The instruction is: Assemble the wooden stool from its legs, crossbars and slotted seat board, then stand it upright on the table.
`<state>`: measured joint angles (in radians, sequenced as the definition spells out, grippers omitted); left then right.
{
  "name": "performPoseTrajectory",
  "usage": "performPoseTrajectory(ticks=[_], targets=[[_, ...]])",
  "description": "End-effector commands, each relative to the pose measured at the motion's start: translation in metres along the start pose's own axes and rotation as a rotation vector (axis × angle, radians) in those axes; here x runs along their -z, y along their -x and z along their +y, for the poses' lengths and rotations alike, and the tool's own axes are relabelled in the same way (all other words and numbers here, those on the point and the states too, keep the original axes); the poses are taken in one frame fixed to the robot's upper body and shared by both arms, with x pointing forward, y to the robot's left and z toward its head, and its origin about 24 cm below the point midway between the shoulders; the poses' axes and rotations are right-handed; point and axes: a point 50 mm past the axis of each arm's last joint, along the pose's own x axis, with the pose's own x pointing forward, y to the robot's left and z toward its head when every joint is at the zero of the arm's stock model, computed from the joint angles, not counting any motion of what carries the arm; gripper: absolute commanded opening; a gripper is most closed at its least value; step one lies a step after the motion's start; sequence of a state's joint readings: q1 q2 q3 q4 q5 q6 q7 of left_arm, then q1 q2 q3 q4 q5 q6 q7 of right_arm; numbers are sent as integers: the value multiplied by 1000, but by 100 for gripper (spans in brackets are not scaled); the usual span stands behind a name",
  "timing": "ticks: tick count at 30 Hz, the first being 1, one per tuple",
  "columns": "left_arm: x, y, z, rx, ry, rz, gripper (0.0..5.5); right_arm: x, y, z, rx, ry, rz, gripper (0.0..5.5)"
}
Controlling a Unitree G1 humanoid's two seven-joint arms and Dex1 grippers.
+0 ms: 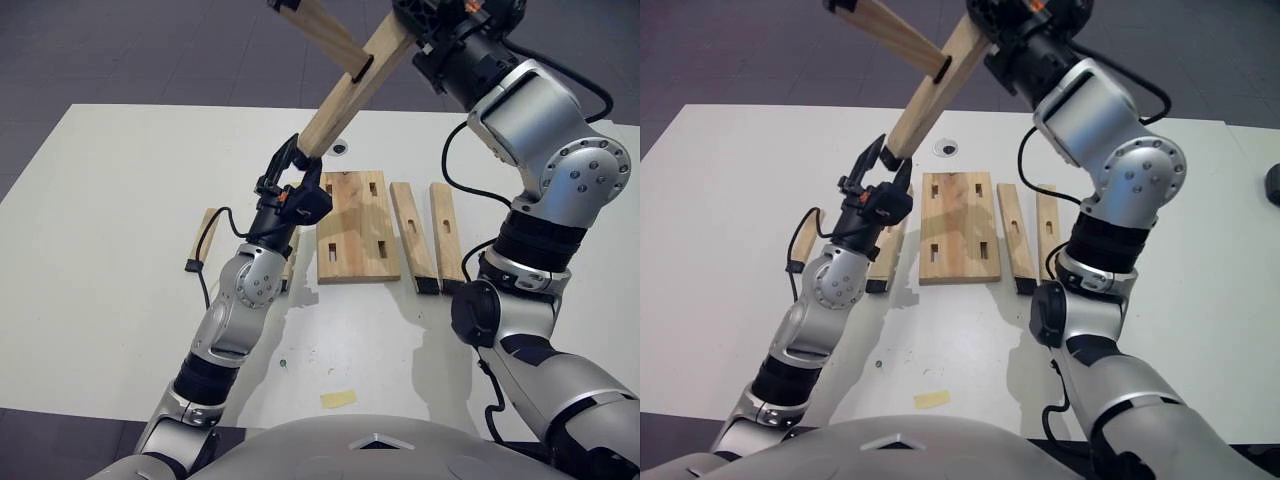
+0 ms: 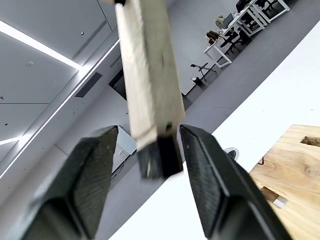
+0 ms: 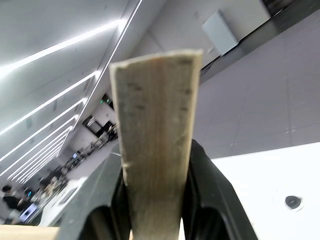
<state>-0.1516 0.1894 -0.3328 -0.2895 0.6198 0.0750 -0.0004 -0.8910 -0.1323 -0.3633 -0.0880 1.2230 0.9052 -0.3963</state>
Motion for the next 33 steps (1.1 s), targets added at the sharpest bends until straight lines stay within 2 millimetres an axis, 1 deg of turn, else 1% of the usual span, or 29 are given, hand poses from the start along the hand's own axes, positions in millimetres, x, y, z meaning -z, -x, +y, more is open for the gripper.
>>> performPoseTrajectory(ticks=[1,4,7,9,10,12,14,16,19,22,25,28,33], targets=[[2,1,2,-8,17,19,306,-6,-2,-7,42,36,-57,102],[14,10,9,-63,35,89,356,-16,6,-15,80,94,-101,102],[34,27,25,-188,166,237,411,-23,24,-32,140,173,-103,102],[44,36,39,-283,259,311,453,-20,41,-44,182,174,-71,102],[46,37,45,-323,300,329,469,-17,49,-49,205,189,-55,102],[47,35,54,-399,382,349,503,-9,61,-54,231,210,-23,102],[45,31,58,-459,451,359,534,-1,68,-58,252,217,6,102],[44,25,59,-509,497,363,538,6,73,-58,256,212,19,102],[39,15,57,-530,530,353,540,11,80,-59,264,205,20,102],[38,13,60,-556,543,351,540,18,91,-70,317,169,23,102],[39,12,62,-570,546,356,540,24,100,-75,332,149,25,102],[39,11,61,-571,543,356,540,31,105,-75,324,135,39,102],[38,10,59,-569,544,357,540,34,105,-74,319,130,39,102]])
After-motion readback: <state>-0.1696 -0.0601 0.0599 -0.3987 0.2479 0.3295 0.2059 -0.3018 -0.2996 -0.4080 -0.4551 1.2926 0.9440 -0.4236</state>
